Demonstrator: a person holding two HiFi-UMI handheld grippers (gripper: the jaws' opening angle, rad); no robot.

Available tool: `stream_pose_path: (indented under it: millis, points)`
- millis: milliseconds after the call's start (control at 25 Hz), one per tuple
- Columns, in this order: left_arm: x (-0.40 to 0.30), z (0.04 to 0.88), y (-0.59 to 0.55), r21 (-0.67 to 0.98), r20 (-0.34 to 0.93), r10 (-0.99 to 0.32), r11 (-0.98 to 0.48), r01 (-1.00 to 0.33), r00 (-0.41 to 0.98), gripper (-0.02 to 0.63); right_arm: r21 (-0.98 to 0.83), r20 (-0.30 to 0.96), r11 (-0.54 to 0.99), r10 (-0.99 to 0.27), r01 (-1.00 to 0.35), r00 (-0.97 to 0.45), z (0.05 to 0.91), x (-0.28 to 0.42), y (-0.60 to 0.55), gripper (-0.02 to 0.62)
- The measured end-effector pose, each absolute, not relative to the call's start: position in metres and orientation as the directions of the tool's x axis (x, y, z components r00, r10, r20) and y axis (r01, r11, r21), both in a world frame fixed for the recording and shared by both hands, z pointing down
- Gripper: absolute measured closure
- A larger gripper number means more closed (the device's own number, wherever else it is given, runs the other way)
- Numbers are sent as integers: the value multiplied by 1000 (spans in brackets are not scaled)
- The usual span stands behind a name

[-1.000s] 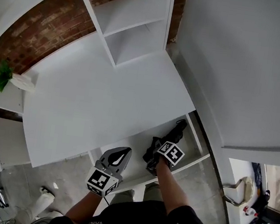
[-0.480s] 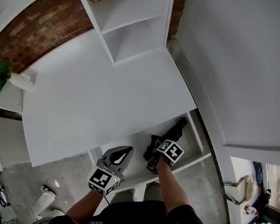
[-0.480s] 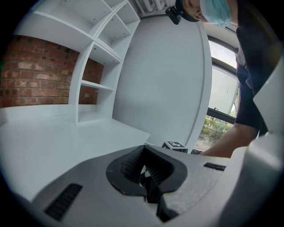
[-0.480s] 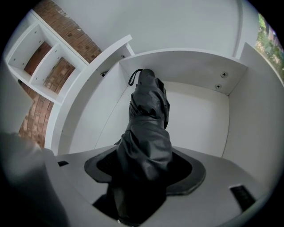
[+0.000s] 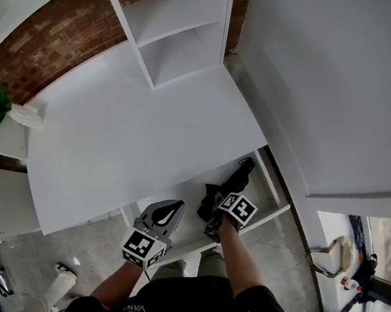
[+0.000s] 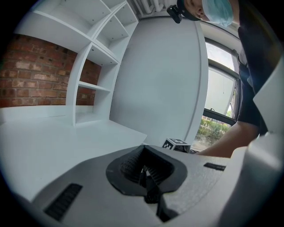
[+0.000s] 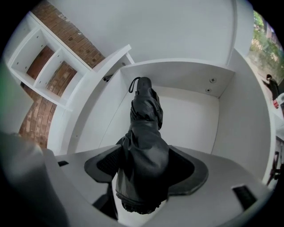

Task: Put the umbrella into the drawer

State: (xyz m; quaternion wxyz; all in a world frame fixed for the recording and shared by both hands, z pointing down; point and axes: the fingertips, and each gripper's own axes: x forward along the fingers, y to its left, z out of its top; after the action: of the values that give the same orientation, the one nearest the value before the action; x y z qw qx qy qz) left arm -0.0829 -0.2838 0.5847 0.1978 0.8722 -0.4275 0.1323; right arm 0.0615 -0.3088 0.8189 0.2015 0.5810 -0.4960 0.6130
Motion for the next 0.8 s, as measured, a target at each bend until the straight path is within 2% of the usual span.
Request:
stream_pose_path:
  millis: [480, 800]
  points:
    - [-84, 571, -265, 217, 371, -675, -605, -766, 638, 600, -380, 866, -405, -471, -832, -167, 767, 81, -306, 306]
    - [-94, 562, -248, 213, 350, -660, -635, -742, 665, 600, -396, 789, -350, -603, -849, -119, 706, 87, -296, 433]
